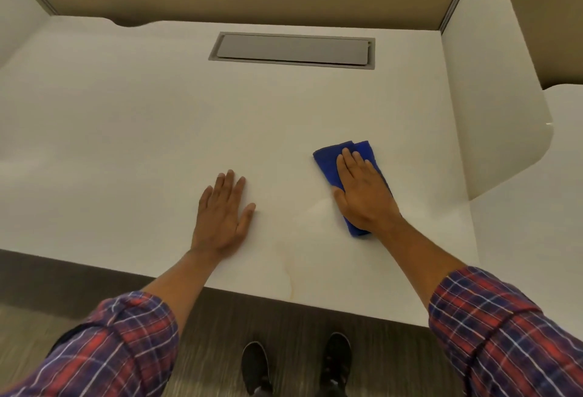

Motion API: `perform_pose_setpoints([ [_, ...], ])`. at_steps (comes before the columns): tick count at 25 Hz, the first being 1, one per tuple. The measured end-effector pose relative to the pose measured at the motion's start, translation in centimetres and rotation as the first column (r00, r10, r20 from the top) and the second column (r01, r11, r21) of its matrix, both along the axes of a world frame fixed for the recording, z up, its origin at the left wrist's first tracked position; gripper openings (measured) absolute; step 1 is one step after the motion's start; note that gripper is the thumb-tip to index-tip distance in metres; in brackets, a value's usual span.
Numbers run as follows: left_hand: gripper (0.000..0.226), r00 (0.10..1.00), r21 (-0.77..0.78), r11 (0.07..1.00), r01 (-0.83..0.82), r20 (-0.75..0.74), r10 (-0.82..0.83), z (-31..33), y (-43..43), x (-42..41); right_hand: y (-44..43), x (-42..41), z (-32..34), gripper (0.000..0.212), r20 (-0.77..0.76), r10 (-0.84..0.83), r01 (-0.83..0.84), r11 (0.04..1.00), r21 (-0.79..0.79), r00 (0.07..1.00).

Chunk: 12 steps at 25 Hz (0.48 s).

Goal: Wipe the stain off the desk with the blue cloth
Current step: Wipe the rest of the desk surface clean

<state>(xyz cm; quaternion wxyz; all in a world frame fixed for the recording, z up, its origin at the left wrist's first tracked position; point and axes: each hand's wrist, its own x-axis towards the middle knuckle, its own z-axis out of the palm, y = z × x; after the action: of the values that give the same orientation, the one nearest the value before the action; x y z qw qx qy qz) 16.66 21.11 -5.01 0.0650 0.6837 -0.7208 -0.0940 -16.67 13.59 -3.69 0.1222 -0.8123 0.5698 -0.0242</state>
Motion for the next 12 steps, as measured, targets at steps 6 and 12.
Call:
perform_pose_setpoints([
  [6,0.078,1.000,0.022,1.000,0.018,-0.014,-0.018,0.2,0.1,0.1,4.8,4.9,0.0,0.070,0.000,0.136,-0.136,0.990,-0.031,0.991],
  [12,0.075,0.983,0.057,0.989,0.138,-0.130,-0.130,1.5,0.2,2.5,10.7,8.1,-0.1,0.071,0.014,0.148,-0.147,0.989,-0.019,0.989],
])
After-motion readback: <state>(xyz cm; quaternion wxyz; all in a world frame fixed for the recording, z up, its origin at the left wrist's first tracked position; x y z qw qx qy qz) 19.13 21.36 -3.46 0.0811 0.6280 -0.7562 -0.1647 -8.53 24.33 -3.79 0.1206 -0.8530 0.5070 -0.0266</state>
